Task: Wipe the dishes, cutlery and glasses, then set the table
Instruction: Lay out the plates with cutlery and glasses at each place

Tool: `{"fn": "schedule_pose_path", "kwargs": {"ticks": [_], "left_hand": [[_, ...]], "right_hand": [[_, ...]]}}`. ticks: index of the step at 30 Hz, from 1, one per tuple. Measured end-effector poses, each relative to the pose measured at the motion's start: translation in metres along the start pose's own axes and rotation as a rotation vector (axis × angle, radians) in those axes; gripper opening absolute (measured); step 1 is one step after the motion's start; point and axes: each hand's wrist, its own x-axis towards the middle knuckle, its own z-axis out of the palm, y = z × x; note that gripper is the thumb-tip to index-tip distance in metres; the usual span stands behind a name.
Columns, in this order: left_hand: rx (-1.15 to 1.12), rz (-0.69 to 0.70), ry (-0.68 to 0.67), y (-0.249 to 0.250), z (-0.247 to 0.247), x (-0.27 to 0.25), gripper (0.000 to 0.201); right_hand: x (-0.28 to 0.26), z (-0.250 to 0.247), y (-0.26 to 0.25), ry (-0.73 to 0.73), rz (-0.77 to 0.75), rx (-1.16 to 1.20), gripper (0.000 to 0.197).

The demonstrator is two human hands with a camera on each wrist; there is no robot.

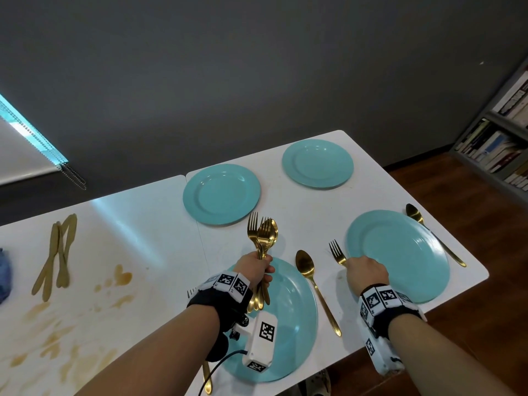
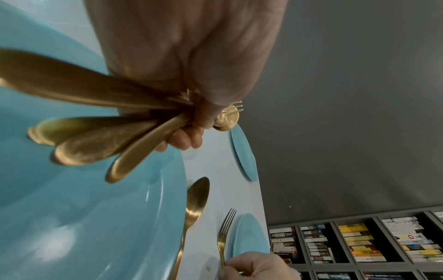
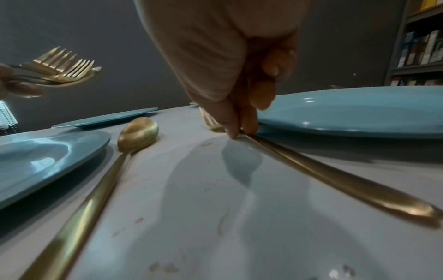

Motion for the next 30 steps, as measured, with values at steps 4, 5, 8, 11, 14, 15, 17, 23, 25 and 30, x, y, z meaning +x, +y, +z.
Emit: {"fn": "schedule_pose_path", "kwargs": {"ticks": [4, 5, 8, 11, 14, 15, 17, 23, 25, 30], "left_hand": [[-0.005, 0.007, -0.012, -0.001, -0.003, 0.0, 0.011], [-0.01, 0.008, -0.018, 0.0, -0.004, 0.0, 0.012], [-0.023, 0.021, -0.042, 0.002, -0.006, -0.002, 0.014], [0.017, 0.039, -0.062, 0.005, -0.009, -0.006, 0.018], [0.065, 0.066, -0.086, 0.01, -0.012, -0.011, 0.017], [0.078, 0.077, -0.095, 0.013, -0.014, -0.013, 0.017], [0.114, 0.113, -0.109, 0.019, -0.018, -0.017, 0.021], [0.197, 0.186, -0.16, 0.035, -0.025, -0.013, 0.024], [0.252, 0.196, -0.176, 0.041, -0.023, -0.011, 0.023], [0.369, 0.203, -0.193, 0.063, -0.007, 0.009, 0.026]], "right_hand": [[-0.003, -0.004, -0.002, -0.022, 0.003, 0.0, 0.032], [-0.004, -0.007, -0.004, -0.027, -0.002, 0.017, 0.031], [-0.004, -0.019, -0.016, 0.03, -0.069, 0.092, 0.027], [-0.009, -0.039, -0.04, 0.095, -0.237, 0.164, 0.029], [-0.016, -0.058, -0.07, 0.198, -0.457, 0.189, 0.031], [-0.02, -0.063, -0.079, 0.225, -0.516, 0.199, 0.03], [-0.027, -0.076, -0.093, 0.24, -0.635, 0.202, 0.025], [-0.023, -0.089, -0.103, 0.216, -0.714, 0.135, 0.024], [-0.023, -0.098, -0.101, 0.226, -0.699, 0.092, 0.024], [0.01, -0.104, -0.086, 0.096, -0.702, 0.017, 0.025]]}}
